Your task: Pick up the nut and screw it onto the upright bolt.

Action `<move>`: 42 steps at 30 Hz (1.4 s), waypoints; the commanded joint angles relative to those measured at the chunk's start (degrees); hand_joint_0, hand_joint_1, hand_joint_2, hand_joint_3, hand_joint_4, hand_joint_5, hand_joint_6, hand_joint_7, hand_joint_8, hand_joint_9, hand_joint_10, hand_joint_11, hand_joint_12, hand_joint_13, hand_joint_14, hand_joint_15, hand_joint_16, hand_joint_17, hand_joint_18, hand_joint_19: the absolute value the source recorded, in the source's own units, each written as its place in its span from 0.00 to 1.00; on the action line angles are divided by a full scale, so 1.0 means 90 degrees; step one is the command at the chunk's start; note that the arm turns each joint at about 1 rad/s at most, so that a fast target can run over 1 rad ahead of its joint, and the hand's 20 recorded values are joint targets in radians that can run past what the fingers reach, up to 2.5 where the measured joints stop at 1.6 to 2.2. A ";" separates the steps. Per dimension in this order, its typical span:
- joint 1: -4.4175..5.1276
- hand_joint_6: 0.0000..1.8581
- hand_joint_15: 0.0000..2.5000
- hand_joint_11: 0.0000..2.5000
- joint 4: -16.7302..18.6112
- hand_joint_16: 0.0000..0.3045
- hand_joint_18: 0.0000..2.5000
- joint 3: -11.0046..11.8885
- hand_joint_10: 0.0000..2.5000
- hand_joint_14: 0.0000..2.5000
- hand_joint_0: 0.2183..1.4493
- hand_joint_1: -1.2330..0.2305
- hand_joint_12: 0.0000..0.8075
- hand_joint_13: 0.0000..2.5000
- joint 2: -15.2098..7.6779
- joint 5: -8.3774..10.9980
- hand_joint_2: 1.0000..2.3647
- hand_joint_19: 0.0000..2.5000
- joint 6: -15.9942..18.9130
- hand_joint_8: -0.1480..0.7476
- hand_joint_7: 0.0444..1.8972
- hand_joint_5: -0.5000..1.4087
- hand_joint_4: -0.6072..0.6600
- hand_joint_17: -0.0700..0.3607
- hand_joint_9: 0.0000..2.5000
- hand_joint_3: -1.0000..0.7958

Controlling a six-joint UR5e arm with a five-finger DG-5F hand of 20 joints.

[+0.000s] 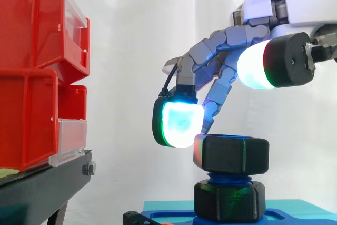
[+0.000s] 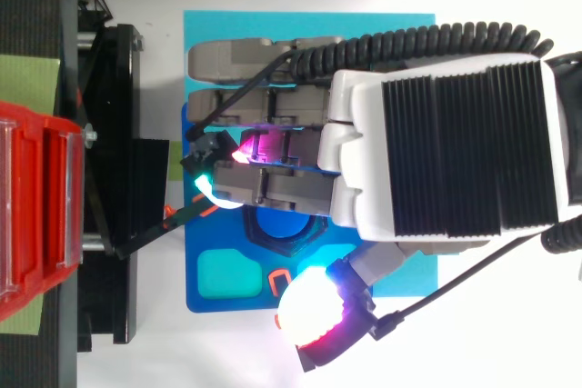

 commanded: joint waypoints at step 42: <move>-0.0421 0.32 0.00 0.02 -0.0243 0.02 0.21 0.0040 0.00 0.00 0.28 0.65 0.19 0.35 0.0008 -0.0495 0.00 0.00 -0.0068 0.45 0.66 0.29 0.57 0.20 0.57 0.28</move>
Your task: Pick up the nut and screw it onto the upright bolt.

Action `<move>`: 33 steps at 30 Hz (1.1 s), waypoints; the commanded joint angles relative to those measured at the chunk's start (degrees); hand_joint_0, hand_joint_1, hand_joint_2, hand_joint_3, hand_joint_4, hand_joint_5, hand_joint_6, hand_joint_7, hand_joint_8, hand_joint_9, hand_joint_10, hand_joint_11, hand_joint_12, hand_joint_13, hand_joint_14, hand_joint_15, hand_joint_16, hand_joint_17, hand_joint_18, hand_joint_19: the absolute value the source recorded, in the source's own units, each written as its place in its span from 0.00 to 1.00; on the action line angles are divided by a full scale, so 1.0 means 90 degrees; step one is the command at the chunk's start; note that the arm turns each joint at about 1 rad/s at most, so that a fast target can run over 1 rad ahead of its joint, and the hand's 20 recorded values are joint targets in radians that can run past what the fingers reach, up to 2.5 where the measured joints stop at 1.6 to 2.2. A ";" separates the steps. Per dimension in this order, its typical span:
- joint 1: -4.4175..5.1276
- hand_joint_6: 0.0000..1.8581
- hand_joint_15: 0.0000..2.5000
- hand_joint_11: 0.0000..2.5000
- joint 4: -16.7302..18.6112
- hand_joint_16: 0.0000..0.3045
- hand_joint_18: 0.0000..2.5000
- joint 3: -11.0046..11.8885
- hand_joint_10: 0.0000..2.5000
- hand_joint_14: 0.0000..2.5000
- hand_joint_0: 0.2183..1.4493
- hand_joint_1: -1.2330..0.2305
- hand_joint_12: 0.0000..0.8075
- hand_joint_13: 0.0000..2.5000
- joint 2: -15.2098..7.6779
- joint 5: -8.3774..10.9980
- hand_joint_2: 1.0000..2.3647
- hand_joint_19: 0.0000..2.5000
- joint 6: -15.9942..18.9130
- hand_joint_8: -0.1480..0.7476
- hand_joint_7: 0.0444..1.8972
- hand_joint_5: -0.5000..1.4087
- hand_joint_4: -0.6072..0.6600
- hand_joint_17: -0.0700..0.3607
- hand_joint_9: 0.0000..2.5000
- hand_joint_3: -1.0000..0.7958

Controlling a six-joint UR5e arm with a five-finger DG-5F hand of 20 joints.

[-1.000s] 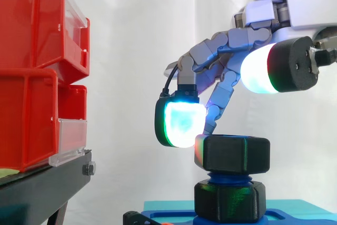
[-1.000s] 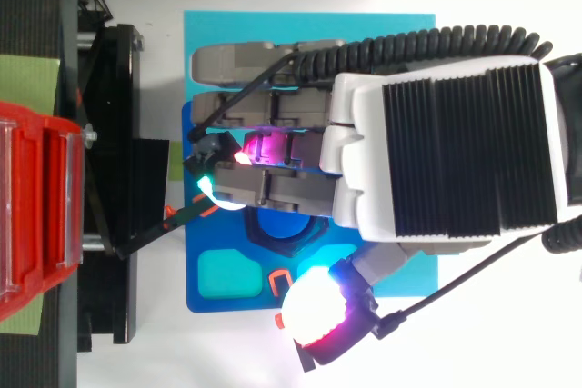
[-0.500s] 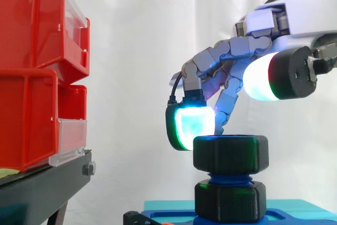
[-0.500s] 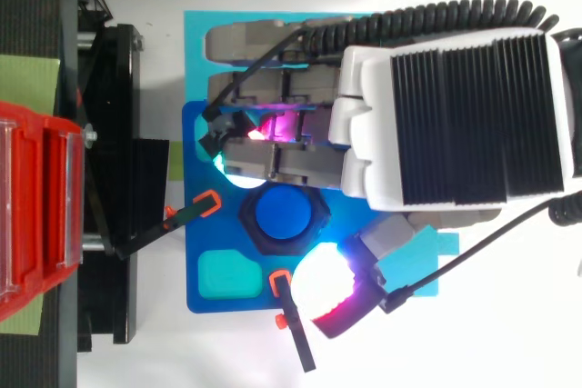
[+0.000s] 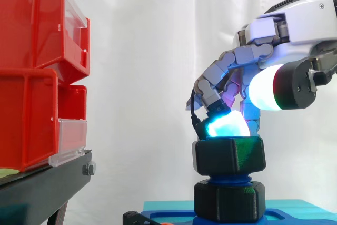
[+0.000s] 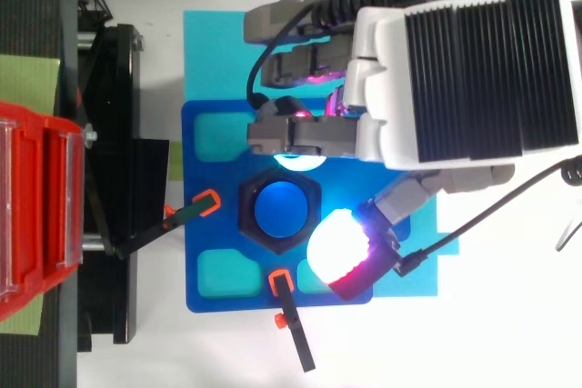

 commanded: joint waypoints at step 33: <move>0.0364 0.27 0.00 0.00 0.0866 0.09 0.04 -0.0214 0.00 0.00 0.25 0.74 0.33 0.19 -0.0008 0.0158 0.00 0.00 0.0113 0.41 0.36 0.22 0.65 0.30 0.35 0.28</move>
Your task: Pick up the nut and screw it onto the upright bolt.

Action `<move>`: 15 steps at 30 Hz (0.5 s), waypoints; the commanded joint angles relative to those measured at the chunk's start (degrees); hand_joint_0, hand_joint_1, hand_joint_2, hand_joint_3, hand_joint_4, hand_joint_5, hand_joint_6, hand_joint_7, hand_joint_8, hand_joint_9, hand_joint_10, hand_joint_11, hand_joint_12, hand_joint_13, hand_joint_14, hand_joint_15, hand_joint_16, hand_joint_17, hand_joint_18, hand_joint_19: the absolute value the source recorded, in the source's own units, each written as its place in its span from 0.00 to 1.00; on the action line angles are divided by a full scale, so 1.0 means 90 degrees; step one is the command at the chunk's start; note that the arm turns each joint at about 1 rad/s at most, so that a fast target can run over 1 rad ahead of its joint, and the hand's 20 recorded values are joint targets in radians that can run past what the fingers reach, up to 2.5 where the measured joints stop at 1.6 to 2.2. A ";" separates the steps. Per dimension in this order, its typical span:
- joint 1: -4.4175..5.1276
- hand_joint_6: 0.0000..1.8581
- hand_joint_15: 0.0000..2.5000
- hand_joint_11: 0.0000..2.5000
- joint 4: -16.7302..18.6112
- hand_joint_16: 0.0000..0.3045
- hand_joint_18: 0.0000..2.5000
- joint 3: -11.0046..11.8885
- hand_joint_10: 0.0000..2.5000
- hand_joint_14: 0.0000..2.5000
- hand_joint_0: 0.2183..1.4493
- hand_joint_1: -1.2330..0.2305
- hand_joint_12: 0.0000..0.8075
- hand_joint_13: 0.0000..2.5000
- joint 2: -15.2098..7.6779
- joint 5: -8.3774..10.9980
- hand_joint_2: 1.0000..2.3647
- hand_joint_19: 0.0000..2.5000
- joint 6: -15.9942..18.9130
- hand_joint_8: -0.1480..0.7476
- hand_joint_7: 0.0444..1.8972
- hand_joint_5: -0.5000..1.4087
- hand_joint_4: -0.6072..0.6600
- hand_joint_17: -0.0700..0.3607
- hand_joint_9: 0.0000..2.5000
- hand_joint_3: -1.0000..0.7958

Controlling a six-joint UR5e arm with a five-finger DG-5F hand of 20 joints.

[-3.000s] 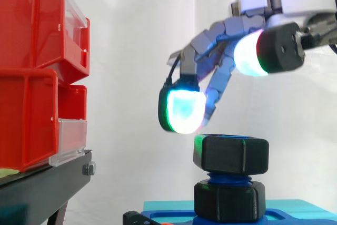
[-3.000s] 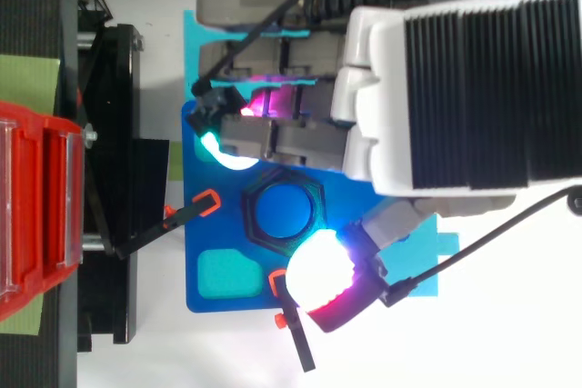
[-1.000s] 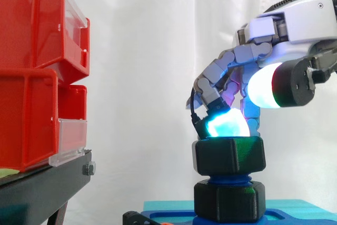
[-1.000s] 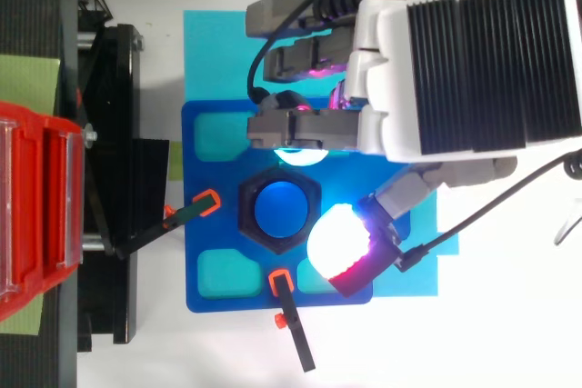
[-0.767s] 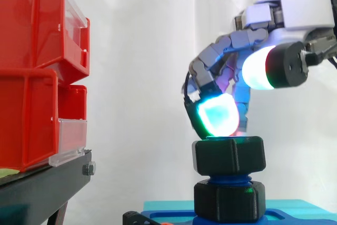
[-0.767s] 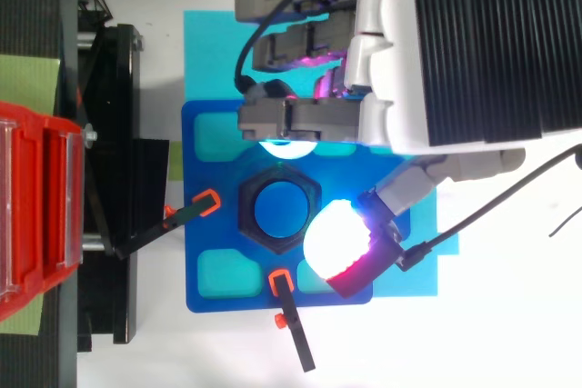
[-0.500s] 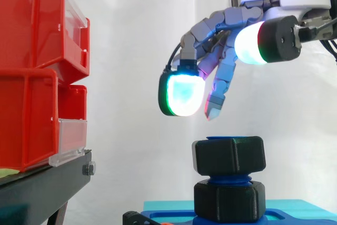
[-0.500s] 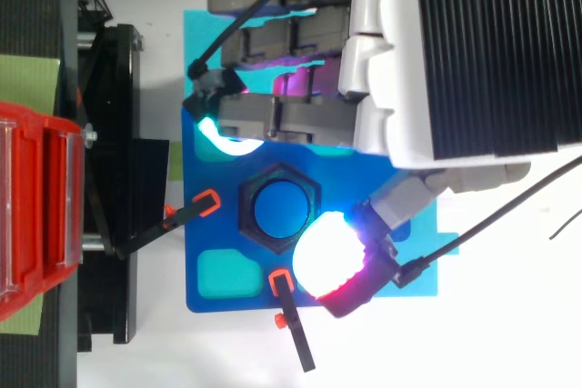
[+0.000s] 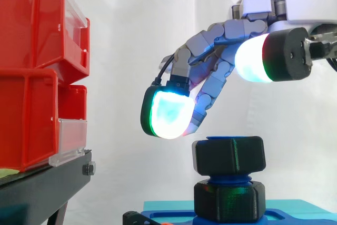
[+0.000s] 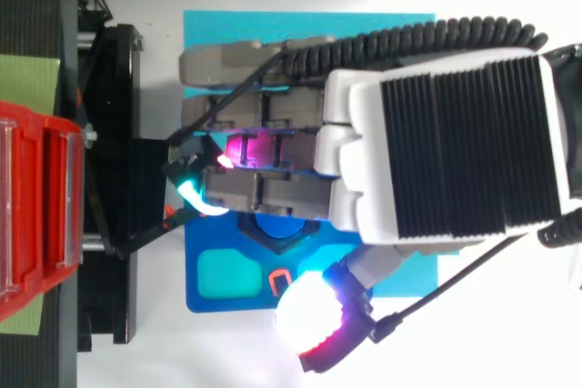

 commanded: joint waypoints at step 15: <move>0.0054 0.27 0.00 0.00 0.0133 0.09 0.04 -0.0183 0.00 0.00 0.25 0.74 0.34 0.18 -0.0001 0.0004 0.00 0.00 0.0035 0.43 0.40 0.23 0.66 0.30 0.34 0.28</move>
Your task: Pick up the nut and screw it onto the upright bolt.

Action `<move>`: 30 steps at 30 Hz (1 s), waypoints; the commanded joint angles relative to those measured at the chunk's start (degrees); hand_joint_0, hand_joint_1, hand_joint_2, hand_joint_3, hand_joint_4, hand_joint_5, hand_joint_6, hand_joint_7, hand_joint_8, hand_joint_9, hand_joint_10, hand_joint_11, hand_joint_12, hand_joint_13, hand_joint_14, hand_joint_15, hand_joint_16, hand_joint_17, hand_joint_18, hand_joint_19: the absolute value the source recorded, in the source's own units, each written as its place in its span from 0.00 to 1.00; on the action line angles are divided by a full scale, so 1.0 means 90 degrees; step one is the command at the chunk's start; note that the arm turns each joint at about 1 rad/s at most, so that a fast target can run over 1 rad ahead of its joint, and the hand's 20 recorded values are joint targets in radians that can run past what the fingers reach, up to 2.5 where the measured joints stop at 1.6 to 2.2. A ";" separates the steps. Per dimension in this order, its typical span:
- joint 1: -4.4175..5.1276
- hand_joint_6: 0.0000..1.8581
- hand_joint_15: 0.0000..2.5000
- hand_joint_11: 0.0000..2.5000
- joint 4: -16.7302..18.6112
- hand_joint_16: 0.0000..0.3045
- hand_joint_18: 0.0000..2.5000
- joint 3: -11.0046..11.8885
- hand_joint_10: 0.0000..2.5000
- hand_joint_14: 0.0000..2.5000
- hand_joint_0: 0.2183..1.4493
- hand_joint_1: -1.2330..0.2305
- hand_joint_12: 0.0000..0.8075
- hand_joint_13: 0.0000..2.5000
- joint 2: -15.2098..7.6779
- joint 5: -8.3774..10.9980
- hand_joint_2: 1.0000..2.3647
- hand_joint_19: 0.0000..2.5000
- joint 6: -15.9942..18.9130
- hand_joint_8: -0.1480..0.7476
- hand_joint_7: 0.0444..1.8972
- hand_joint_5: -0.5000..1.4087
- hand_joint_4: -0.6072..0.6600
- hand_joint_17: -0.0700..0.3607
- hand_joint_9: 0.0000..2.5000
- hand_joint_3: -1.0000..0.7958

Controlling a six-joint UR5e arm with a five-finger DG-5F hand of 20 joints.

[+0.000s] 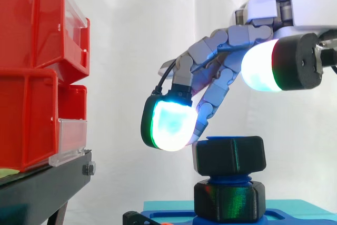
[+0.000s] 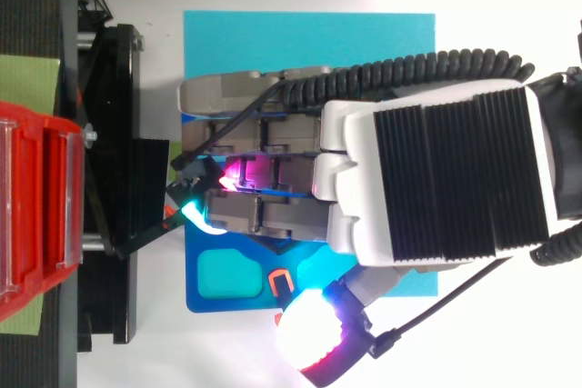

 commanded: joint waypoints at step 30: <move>-0.0266 0.27 0.00 0.00 -0.0024 0.06 0.13 -0.0035 0.00 0.00 0.27 0.70 0.27 0.27 0.0001 -0.0281 0.00 0.00 -0.0055 0.46 0.73 0.29 0.61 0.25 0.47 0.28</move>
